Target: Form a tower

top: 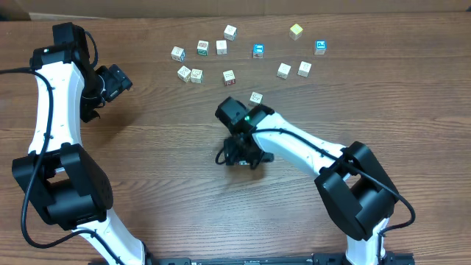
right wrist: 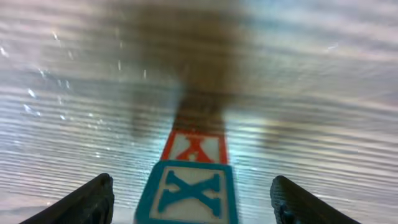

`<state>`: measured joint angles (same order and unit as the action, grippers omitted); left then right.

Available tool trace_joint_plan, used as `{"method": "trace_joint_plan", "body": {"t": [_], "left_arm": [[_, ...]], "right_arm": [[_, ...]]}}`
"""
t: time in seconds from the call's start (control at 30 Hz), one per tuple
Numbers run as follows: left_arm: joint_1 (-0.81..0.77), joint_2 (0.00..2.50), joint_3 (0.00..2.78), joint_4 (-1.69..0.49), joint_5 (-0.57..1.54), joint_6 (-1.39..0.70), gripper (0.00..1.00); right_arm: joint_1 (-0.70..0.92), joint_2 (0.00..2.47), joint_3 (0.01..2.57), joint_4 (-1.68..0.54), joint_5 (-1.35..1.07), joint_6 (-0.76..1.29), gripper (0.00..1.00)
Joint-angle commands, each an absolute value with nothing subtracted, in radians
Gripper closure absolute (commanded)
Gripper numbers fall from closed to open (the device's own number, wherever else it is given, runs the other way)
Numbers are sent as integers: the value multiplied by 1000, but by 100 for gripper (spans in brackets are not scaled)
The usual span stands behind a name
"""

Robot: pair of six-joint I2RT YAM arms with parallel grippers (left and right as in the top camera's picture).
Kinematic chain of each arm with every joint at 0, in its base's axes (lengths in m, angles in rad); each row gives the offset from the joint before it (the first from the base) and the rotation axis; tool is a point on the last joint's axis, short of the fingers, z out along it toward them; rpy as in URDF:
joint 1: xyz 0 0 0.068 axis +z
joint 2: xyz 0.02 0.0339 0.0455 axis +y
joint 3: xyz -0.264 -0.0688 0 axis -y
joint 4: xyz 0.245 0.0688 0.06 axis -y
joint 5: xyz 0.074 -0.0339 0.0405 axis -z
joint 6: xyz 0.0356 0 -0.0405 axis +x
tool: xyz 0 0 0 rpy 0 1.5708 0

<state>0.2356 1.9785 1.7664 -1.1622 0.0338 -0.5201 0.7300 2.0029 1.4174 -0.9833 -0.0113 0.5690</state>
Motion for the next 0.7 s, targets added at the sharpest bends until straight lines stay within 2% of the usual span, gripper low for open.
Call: {"method": "trace_joint_plan", "body": {"t": [0.0, 0.13, 0.23, 0.33, 0.37, 0.43, 0.67], "left_arm": [[229, 1956, 1785, -1163, 34, -508, 0], [229, 1956, 1785, -1163, 34, -508, 0], [229, 1956, 1785, -1163, 34, -508, 1], [229, 1956, 1785, -1163, 34, -508, 1], [229, 1956, 1785, -1163, 34, -508, 1], [229, 1956, 1785, -1163, 34, -508, 1], [229, 1956, 1785, -1163, 34, -508, 0]], "right_arm": [[699, 2005, 1569, -1048, 69, 568, 21], [691, 2005, 1684, -1108, 93, 521, 21], [691, 2005, 1736, -1112, 97, 520, 28], [691, 2005, 1739, -1102, 106, 524, 59], [691, 2005, 1738, -1102, 115, 524, 74], [691, 2005, 1728, -1095, 131, 531, 95], [690, 2023, 1702, -1080, 131, 554, 96]]}}
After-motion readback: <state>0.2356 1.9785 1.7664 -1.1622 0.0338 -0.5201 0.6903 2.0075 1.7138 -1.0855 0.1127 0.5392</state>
